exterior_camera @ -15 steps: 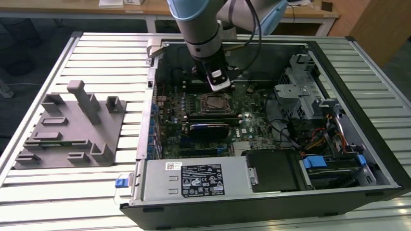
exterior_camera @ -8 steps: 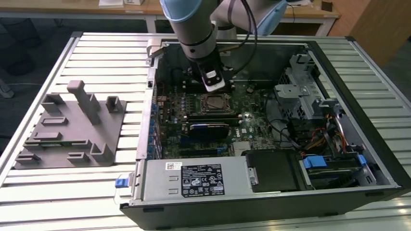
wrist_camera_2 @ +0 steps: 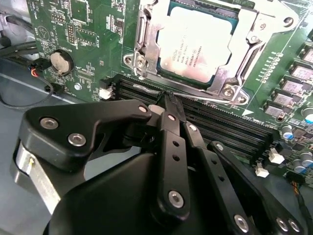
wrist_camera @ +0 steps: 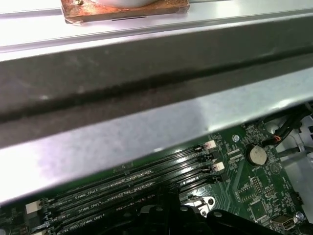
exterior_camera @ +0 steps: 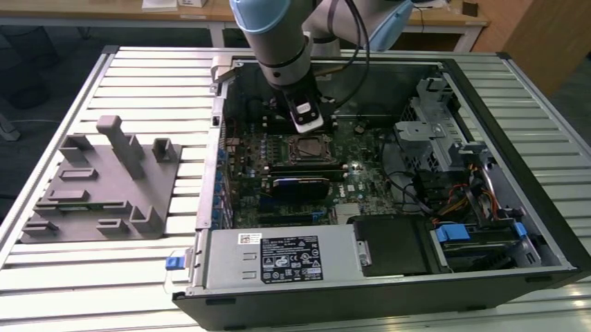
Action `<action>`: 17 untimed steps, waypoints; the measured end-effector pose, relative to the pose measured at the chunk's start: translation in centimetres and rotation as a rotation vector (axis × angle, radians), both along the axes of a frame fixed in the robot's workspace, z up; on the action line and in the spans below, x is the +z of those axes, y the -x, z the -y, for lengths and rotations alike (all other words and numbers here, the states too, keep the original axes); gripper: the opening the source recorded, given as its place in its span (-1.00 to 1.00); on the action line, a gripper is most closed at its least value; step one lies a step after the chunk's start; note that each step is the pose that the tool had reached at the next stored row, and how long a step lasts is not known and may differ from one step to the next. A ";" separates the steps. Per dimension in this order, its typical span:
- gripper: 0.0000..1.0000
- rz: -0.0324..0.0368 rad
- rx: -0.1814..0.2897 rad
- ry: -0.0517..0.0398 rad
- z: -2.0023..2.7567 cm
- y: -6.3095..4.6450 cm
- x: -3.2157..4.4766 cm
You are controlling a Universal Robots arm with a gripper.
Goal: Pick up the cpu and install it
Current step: 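Install the first cpu locking lever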
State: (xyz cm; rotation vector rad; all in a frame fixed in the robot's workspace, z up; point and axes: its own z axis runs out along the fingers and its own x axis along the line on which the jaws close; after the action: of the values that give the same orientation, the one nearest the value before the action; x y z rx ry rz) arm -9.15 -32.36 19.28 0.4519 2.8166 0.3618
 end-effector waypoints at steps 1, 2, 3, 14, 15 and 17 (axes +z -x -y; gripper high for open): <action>-0.79 -0.0001 0.000 0.0002 0.00 0.0 -0.03; -0.79 -0.0002 0.000 0.0008 0.00 -0.1 -0.05; -0.79 -0.0002 0.000 0.0015 0.00 -0.1 -0.09; -0.79 -0.0002 0.000 0.0056 0.01 -1.0 -0.41; -0.79 -0.0002 0.000 0.0061 0.01 -1.0 -0.43; -0.79 0.0001 0.000 0.0070 0.01 -1.2 -0.48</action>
State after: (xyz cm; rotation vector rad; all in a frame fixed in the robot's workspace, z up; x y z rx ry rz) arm -7.98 -32.37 18.81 0.4502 2.8170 0.3518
